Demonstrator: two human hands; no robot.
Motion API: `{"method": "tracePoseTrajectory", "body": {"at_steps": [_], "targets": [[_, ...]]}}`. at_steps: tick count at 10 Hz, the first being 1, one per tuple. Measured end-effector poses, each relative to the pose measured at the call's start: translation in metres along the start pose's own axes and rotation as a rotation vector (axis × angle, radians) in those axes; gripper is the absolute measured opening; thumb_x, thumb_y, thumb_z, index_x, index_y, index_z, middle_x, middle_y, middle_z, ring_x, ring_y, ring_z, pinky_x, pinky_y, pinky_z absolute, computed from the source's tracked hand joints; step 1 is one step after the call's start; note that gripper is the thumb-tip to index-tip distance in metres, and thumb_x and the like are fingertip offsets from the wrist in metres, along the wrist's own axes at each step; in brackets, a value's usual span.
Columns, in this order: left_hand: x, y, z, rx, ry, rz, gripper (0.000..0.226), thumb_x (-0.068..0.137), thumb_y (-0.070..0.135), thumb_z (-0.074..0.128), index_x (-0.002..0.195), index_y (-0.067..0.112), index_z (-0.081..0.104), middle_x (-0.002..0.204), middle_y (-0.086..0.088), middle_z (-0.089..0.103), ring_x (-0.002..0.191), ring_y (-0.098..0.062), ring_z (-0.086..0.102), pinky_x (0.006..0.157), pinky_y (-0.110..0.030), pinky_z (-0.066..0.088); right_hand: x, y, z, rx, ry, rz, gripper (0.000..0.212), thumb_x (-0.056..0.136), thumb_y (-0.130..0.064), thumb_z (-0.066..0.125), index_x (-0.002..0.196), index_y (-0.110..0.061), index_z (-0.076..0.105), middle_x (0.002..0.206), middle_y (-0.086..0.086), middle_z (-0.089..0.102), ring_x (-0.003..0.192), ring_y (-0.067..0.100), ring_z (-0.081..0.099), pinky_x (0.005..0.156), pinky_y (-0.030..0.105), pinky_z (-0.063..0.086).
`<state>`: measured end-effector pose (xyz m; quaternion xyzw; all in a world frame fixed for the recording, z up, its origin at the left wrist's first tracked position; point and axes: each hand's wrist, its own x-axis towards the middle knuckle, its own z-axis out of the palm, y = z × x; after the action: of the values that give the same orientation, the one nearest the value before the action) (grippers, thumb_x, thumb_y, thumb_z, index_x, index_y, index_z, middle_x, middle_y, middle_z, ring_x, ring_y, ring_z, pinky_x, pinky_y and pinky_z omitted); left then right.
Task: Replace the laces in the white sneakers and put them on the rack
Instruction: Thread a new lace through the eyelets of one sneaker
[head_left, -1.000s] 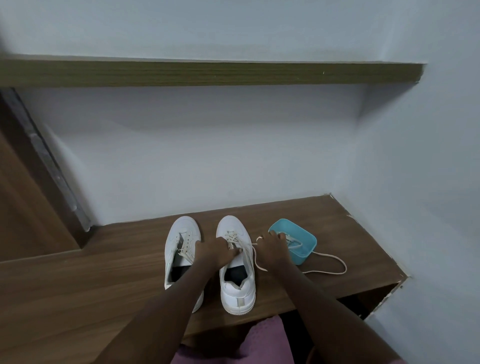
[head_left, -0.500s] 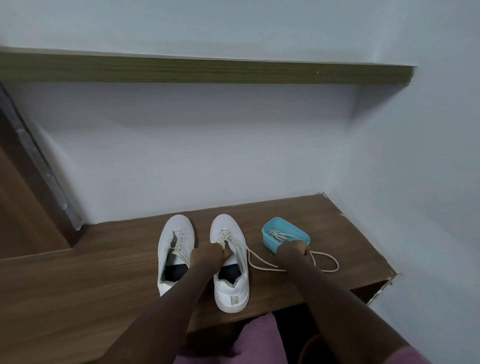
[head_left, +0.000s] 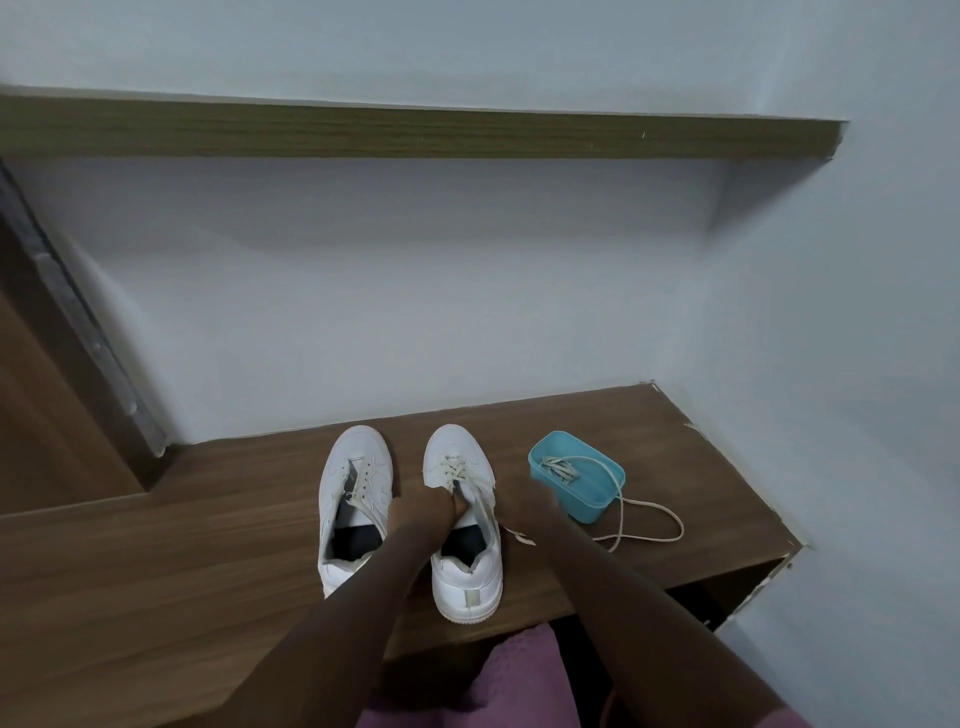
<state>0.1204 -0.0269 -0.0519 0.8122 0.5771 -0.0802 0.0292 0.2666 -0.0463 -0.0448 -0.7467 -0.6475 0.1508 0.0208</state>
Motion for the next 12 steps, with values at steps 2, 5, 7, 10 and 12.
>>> {"method": "tracePoseTrajectory", "body": {"at_steps": [2, 5, 7, 10, 12], "targets": [[-0.001, 0.003, 0.001, 0.058, -0.003, 0.041, 0.038, 0.102, 0.026, 0.028, 0.136, 0.017, 0.043, 0.115, -0.008, 0.059, 0.104, -0.026, 0.058, 0.067, -0.031, 0.038, 0.011, 0.017, 0.004, -0.039, -0.166, 0.009, 0.031, 0.099, -0.019, 0.039, 0.12, -0.003, 0.055, 0.121, 0.012, 0.06, 0.112, 0.027, 0.057, 0.088, 0.033, 0.045], [-0.001, -0.003, 0.001, -0.17, 0.011, -0.016, 0.046, 0.099, 0.043, 0.027, 0.113, 0.013, 0.059, 0.111, -0.009, 0.063, 0.103, -0.028, 0.059, 0.079, -0.034, 0.043, 0.033, 0.0, 0.021, 0.718, -0.28, 0.376, 0.049, 0.096, -0.054, 0.034, 0.095, -0.009, 0.053, 0.073, 0.006, 0.054, 0.057, 0.016, 0.049, 0.053, 0.027, 0.039], [-0.001, -0.01, 0.007, -0.26, 0.389, -0.013, 0.036, 0.086, 0.049, 0.053, 0.087, 0.014, 0.057, 0.077, -0.003, 0.067, 0.074, -0.025, 0.065, 0.065, -0.031, 0.041, 0.051, -0.013, 0.031, 0.928, -0.228, 0.474, 0.068, 0.093, -0.059, 0.033, 0.134, -0.006, 0.048, 0.136, 0.014, 0.051, 0.122, 0.032, 0.051, 0.105, 0.039, 0.039], [0.002, -0.016, 0.012, -0.203, 0.506, 0.098, 0.028, 0.072, 0.049, 0.057, 0.071, 0.022, 0.062, 0.052, 0.003, 0.059, 0.051, -0.014, 0.061, 0.053, -0.028, 0.043, 0.067, -0.001, 0.024, 1.559, 0.066, 0.584, 0.02, 0.095, -0.023, 0.052, 0.079, -0.011, 0.056, 0.076, 0.005, 0.059, 0.07, 0.02, 0.059, 0.074, 0.033, 0.052], [0.014, -0.004, -0.012, -0.587, 0.394, 0.243, 0.038, 0.087, 0.026, 0.04, 0.117, 0.015, 0.061, 0.109, -0.001, 0.066, 0.103, -0.021, 0.059, 0.09, -0.036, 0.043, 0.037, -0.021, -0.026, 1.72, 0.13, 0.421, 0.015, 0.09, -0.01, 0.059, 0.078, -0.014, 0.051, 0.078, 0.003, 0.057, 0.066, 0.013, 0.057, 0.063, 0.026, 0.05]]}}
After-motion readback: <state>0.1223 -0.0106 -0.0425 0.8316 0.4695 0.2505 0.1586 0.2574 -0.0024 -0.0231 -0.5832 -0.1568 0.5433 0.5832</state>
